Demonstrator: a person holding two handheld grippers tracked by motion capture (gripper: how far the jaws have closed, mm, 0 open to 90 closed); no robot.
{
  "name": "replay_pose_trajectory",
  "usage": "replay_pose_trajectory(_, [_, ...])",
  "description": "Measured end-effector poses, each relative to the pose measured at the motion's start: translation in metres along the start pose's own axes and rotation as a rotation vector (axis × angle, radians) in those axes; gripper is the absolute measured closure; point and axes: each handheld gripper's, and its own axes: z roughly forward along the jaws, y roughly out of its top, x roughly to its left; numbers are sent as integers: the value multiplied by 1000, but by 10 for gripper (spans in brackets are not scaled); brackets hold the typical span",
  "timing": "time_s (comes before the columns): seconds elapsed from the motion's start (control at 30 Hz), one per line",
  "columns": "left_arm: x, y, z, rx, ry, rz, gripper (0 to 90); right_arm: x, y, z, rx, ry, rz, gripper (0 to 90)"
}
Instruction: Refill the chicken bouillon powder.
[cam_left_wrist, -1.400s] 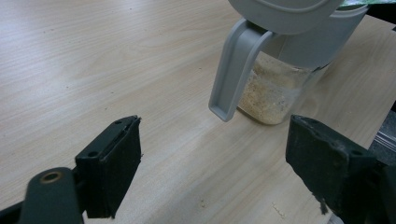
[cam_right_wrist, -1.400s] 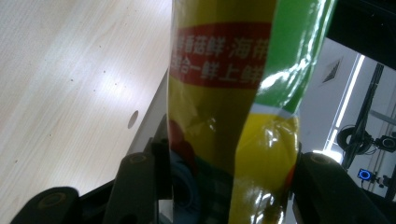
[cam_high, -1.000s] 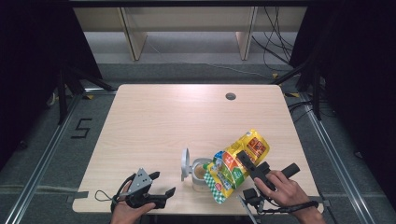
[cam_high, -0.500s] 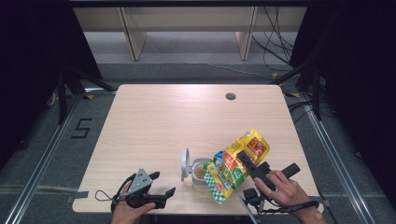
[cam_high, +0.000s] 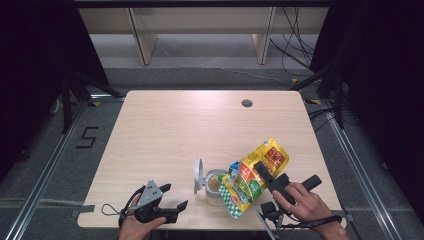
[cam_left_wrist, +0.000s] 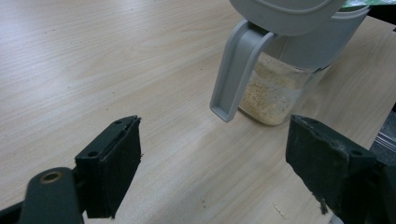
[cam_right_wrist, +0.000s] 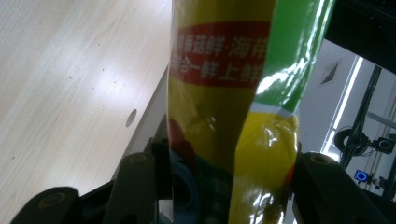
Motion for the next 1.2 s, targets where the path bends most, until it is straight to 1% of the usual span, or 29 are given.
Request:
replay_pose_trajectory(0.33, [0,0,0,1,1,2,179,0,0,0,-1,3,-1,574])
replay_pose_trajectory(0.4, [0,0,0,0,0,0,179,1,0,0,7,3,3,574])
replay_pose_trajectory(0.5, [0,0,0,1,0,3,179,2,-1,1,4,1,12,574])
replay_pose_trajectory(0.7, [0,0,0,1,0,1,179,1,-1,1,4,-1,1,575])
replay_pose_trajectory(0.73, [0,0,0,0,0,0,179,2,-1,0,23,16,22,575])
replay_pose_trajectory(0.77, [0,0,0,1,0,1,179,0,-2,0,19,12,5,575])
replay_pose_trajectory(0.87, [0,0,0,1,1,1,179,-1,-1,-1,15,9,4,575])
replay_pose_trajectory(0.9, [0,0,0,1,1,1,179,-1,-1,-1,6,-2,3,575])
replay_pose_trajectory(0.93, [0,0,0,1,1,3,179,-1,-1,-1,6,2,4,575])
replay_pose_trajectory(0.97, [0,0,0,1,1,2,179,0,0,0,6,6,15,575])
replay_pose_trajectory(1.0, [0,0,0,0,2,-1,179,1,0,1,5,8,1,576])
replay_pose_trajectory(1.03, [0,0,0,0,2,-1,179,2,0,1,9,11,13,576])
replay_pose_trajectory(1.07, [0,0,0,0,2,0,179,2,0,1,8,7,-3,577])
replay_pose_trajectory(1.2, [0,0,0,0,1,0,179,1,-2,1,29,4,-10,576])
